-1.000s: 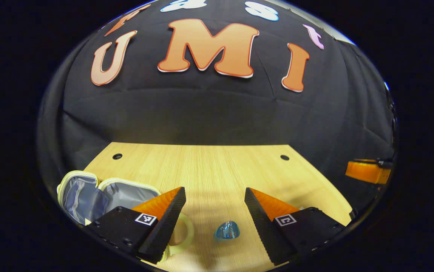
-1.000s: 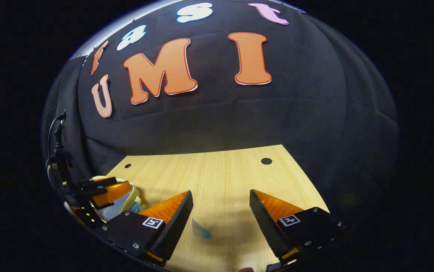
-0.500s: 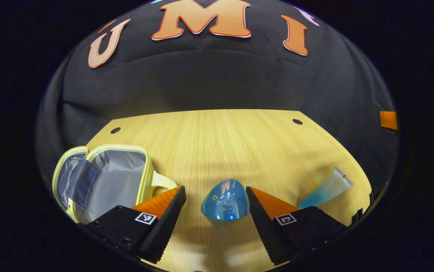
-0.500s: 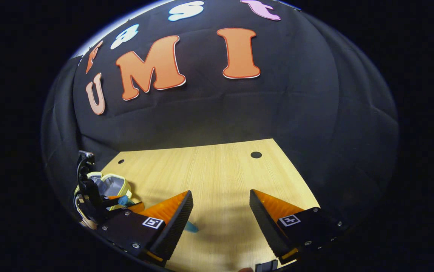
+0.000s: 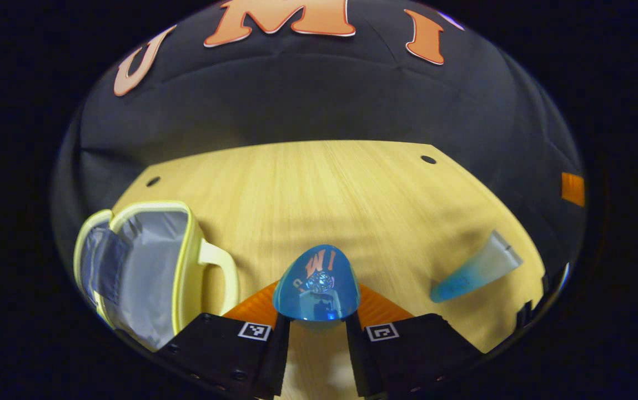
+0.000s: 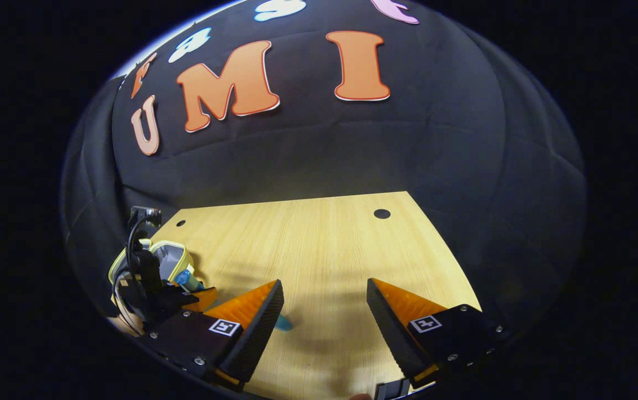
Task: First open the suitcase, pack the skin care products into it, and then close the suitcase.
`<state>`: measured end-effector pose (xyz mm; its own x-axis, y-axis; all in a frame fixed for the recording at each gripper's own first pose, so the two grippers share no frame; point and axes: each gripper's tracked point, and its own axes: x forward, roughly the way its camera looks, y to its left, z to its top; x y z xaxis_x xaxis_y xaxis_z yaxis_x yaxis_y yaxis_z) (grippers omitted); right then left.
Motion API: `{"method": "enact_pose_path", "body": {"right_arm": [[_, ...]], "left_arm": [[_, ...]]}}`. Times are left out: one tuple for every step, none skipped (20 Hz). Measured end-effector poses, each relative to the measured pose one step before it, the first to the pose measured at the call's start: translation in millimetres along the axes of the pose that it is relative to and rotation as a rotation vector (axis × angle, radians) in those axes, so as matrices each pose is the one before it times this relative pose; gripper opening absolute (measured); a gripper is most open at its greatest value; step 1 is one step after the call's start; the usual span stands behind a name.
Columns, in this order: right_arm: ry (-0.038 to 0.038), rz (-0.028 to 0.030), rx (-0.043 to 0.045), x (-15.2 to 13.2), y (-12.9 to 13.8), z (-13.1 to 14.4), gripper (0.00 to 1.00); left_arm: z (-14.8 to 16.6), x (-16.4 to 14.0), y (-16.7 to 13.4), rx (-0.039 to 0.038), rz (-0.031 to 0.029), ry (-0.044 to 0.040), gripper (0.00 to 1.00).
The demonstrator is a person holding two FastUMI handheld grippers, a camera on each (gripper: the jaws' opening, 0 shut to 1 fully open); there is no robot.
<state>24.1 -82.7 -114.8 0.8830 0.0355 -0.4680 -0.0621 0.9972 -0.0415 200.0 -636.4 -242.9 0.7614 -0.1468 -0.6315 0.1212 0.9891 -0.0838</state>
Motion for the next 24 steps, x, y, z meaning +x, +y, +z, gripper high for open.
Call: {"method": "enact_pose_path", "body": {"right_arm": [[-0.00458,0.01549,-0.00604,-0.07,5.18,-0.31,0.95],[-0.00857,0.01451,-0.00625,-0.94,4.9,-1.95,0.95],[-0.00481,0.02629,-0.009,1.41,8.24,-1.59,0.96],[0.00511,0.02627,-0.00876,1.83,8.82,-5.07,0.95],[0.0134,0.02629,-0.00967,4.16,8.34,-6.45,1.0],[0.02126,0.02347,-0.00974,5.8,6.84,-9.5,0.96],[0.02784,0.0287,-0.00615,6.17,7.9,-8.46,0.95],[0.0324,0.03022,-0.00315,5.78,8.01,-10.98,0.95],[0.02719,0.02083,-0.00162,7.64,6.17,-7.0,0.96],[0.02021,0.01329,-0.00404,7.75,3.83,-7.45,0.96],[0.0203,0.0035,-0.01014,8.7,1.67,-6.08,0.96],[0.01964,0.00404,-0.01417,7.45,0.0,-7.57,0.96],[0.02151,-0.00231,-0.01494,7.67,-0.86,-5.18,0.96],[0.02381,-0.00282,-0.01325,7.22,-0.76,-7.5,0.96],[0.02927,0.00289,-0.00256,7.13,-0.15,-6.14,0.96],[0.02965,0.00302,0.0003,7.95,-0.69,-6.64,0.96],[0.02487,0.00294,0.00205,6.23,-0.38,-4.49,0.93],[0.02168,0.00277,-0.00091,6.76,0.02,-4.37,0.9],[0.0205,-0.00354,-0.00394,4.17,-0.71,-5.27,0.85],[0.0123,-0.00765,0.00043,4.73,-2.22,-3.0,0.81],[0.01214,0.00025,-0.00049,4.19,-0.09,-1.93,0.69],[0.01662,-0.00696,-0.00531,3.96,-0.41,-4.16,0.65],[0.02602,-0.00756,-0.0102,4.9,-1.34,-5.57,0.59],[0.03189,-0.00176,-0.00269,3.22,1.23,-6.43,0.57]], "left_arm": [[-1.0,-11.12,-9.92,-0.03797,-0.03536,0.01419,0.47],[0.92,-13.08,-10.83,-0.01325,-0.04353,0.01099,0.48],[3.58,-14.65,-10.33,-0.00043,-0.03274,-0.00247,0.48],[5.53,-14.09,-8.04,0.00684,-0.01516,-0.01242,0.48],[3.58,-12.5,-6.85,0.01345,-0.01439,-0.00922,0.47],[2.65,-13.34,-6.69,0.00745,-0.01242,0.00154,0.47],[-1.29,-10.8,-4.69,-0.01098,-0.01052,0.00709,0.47],[-0.76,-14.81,-4.21,-0.02923,-0.0115,0.00868,0.47],[-1.46,-7.79,0.45,-0.03514,-0.00693,0.00311,0.48],[-1.02,-10.41,2.25,-0.03146,-0.0006,0.0007,0.47],[-0.03,-9.02,5.5,-0.02024,0.01057,-0.00103,0.47],[-1.67,-8.57,8.72,-0.00755,0.02224,0.00265,0.47],[-3.22,-8.58,11.51,0.00108,0.03048,0.00502,0.47],[-4.25,-7.57,11.66,0.00409,0.03273,0.00836,0.47],[-4.32,-5.98,8.51,0.00141,0.02872,0.00771,0.47],[-3.61,-5.81,9.93,-0.00456,0.0206,0.0062,0.47],[-2.81,-4.23,6.68,-0.00937,0.01214,0.00491,0.47],[-3.34,-4.59,6.83,-0.01639,0.01047,0.00495,0.48],[-3.22,-3.58,6.68,-0.01684,0.0084,0.00466,0.48],[-1.67,-2.87,5.23,-0.01328,0.00598,0.00497,0.48],[-1.05,-3.28,4.94,-0.01119,0.00437,0.00352,0.48],[0.01,-1.97,4.2,-0.00402,0.00219,0.00112,0.48],[0.98,-0.49,3.14,0.00047,-0.0017,-0.00185,0.48],[1.6,-1.78,2.65,0.00148,-0.00324,0.00212,0.47]]}}
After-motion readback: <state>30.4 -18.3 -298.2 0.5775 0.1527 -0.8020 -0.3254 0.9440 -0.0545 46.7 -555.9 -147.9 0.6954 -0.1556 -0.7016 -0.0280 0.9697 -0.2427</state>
